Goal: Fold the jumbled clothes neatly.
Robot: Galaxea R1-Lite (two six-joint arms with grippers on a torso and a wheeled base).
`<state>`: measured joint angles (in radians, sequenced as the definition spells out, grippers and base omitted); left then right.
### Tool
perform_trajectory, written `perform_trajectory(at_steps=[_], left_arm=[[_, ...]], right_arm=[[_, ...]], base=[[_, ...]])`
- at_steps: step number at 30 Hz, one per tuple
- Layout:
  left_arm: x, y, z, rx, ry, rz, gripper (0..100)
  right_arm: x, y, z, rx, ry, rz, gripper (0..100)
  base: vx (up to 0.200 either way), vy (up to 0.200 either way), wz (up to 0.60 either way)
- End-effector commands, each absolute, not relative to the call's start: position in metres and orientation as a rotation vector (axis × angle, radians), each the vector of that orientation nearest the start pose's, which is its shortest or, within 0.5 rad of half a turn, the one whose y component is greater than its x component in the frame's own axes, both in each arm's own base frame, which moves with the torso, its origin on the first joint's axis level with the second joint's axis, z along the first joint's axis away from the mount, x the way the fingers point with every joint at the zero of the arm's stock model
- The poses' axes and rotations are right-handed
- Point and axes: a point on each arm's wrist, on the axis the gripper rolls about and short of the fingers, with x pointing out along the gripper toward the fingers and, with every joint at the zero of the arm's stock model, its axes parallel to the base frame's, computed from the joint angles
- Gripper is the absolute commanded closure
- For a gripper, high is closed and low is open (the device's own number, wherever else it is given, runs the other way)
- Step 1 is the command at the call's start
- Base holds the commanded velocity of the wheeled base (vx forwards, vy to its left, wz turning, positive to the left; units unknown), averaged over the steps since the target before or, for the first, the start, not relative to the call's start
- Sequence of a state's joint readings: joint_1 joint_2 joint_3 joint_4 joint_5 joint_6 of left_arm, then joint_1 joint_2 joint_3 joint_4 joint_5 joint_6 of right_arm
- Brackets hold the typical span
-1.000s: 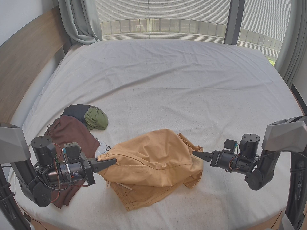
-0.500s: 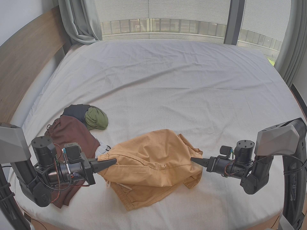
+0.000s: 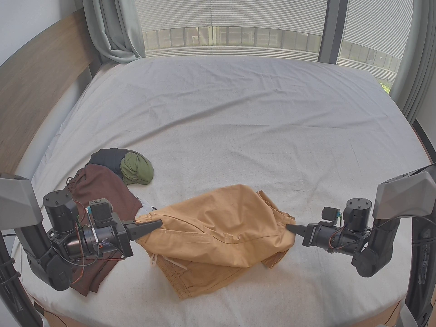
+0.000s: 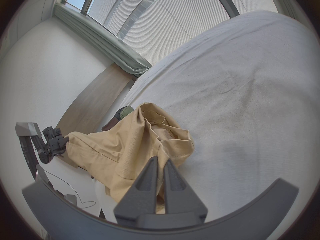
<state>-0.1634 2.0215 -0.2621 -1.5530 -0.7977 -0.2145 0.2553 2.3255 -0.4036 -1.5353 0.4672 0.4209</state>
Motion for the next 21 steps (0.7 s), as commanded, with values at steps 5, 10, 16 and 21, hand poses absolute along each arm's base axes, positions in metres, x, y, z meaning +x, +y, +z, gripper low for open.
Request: perform_trajectory(at_steps=[5, 10, 16, 21], left_arm=[[0.270, -0.052, 0.065, -0.263, 0.283, -0.904, 100], [0.270, -0.051, 0.065, -0.265, 0.283, -0.900, 100], [0.270, -0.052, 0.065, -0.265, 0.284, -0.906, 100], [0.269, -0.052, 0.065, -0.266, 0.287, -0.905, 100]], right_arm=[[0.262, 0.072, -0.006, 0.376, 0.606, 0.596, 100], [0.259, 0.076, -0.020, 0.327, 0.645, 0.616, 100], [0.263, 0.074, -0.016, 0.310, 0.611, 0.623, 0], [0.275, 0.072, -0.008, 0.319, 0.549, 0.636, 0]], base=[[0.000, 0.000, 0.00], [0.000, 0.000, 0.00], [0.000, 0.000, 0.00], [0.000, 0.000, 0.00]])
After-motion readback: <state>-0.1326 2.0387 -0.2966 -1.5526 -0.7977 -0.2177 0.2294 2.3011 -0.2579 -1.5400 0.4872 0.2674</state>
